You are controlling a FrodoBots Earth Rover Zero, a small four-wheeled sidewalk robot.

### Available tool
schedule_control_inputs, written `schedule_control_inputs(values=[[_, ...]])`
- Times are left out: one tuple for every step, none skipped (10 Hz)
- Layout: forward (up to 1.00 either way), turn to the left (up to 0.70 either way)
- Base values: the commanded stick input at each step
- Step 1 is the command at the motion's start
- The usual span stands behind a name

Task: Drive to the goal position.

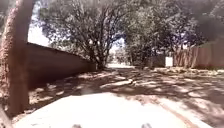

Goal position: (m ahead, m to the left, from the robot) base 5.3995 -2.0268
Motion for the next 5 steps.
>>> schedule_control_inputs(values=[[0.70,0.00],[0.70,0.00],[0.70,0.00],[0.70,0.00],[0.70,-0.25]])
